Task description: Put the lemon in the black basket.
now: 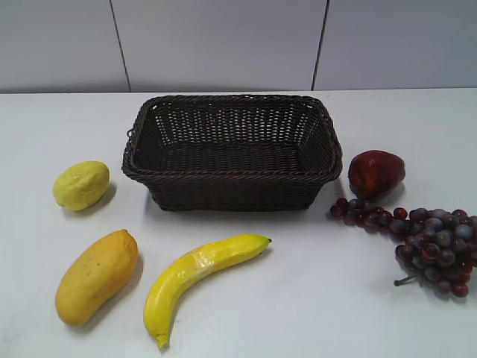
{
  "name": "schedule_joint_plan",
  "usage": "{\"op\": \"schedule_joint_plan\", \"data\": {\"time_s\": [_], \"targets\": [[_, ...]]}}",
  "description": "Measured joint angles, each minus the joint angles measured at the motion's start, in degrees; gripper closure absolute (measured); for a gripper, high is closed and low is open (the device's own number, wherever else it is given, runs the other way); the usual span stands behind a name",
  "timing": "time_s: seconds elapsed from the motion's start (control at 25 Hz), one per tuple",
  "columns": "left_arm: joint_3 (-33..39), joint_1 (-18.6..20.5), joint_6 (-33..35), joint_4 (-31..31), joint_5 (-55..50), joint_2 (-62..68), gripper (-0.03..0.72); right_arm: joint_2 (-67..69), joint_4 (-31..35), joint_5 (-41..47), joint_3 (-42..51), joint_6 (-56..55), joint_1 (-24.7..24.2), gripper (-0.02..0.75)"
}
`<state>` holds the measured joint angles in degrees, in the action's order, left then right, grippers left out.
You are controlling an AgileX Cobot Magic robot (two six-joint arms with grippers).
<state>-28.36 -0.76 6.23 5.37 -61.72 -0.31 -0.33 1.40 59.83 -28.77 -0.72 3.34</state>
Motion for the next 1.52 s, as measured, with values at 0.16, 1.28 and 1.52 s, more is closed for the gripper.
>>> {"op": "schedule_joint_plan", "data": {"time_s": [0.16,1.28,1.52], "targets": [[0.0,0.0,0.0,0.0,0.0,0.0,0.13,0.0,0.0,0.0,0.0,0.0,0.0,0.148],[-4.5,0.0,1.0,0.2,30.3,29.0,0.144,0.0,0.0,0.0,0.0,0.0,0.0,0.147],[-10.1,0.0,4.0,0.2,32.9,45.6,0.144,0.0,0.0,0.0,0.0,0.0,0.0,0.147]]}}
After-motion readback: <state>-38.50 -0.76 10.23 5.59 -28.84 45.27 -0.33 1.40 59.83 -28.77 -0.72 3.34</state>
